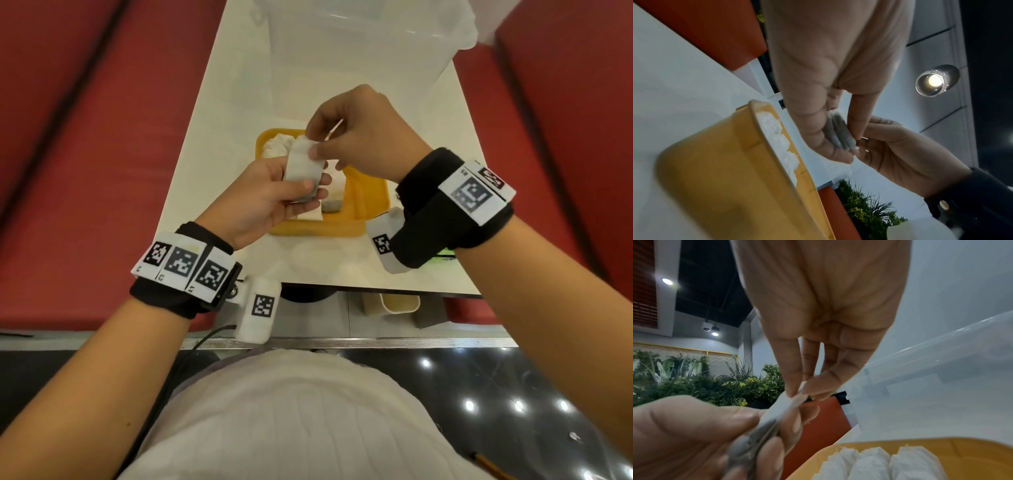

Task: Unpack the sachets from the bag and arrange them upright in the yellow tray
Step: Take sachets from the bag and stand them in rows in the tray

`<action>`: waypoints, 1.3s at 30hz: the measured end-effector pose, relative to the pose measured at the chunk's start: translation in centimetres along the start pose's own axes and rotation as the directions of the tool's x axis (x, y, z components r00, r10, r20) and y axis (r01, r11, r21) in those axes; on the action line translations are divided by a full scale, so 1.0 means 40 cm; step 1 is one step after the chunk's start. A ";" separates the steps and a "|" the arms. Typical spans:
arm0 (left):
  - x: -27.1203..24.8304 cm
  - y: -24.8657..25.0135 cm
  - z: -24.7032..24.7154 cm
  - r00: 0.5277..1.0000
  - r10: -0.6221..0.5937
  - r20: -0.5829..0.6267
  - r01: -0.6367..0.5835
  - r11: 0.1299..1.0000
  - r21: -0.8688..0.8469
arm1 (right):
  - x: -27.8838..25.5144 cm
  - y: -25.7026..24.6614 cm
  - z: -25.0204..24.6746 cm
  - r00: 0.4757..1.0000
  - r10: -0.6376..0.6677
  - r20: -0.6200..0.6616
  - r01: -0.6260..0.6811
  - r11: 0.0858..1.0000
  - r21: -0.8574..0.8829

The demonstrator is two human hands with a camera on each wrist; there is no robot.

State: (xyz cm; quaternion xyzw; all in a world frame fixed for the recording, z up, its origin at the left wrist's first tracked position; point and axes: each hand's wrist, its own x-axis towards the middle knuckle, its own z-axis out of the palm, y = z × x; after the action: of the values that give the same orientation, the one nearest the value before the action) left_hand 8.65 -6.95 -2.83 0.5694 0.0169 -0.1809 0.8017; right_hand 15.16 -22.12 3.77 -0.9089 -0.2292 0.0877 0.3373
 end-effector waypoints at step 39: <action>0.014 -0.073 -0.090 0.921 0.136 -0.365 0.122 0.789 0.603 | 0.095 0.134 0.065 0.915 0.188 0.357 0.097 0.756 -0.647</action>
State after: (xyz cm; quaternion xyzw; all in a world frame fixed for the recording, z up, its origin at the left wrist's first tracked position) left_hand 8.90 -4.62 -6.88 0.8231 0.1139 -0.0569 0.5534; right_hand 19.61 -22.39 -1.73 -0.9363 -0.2865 0.1948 -0.0570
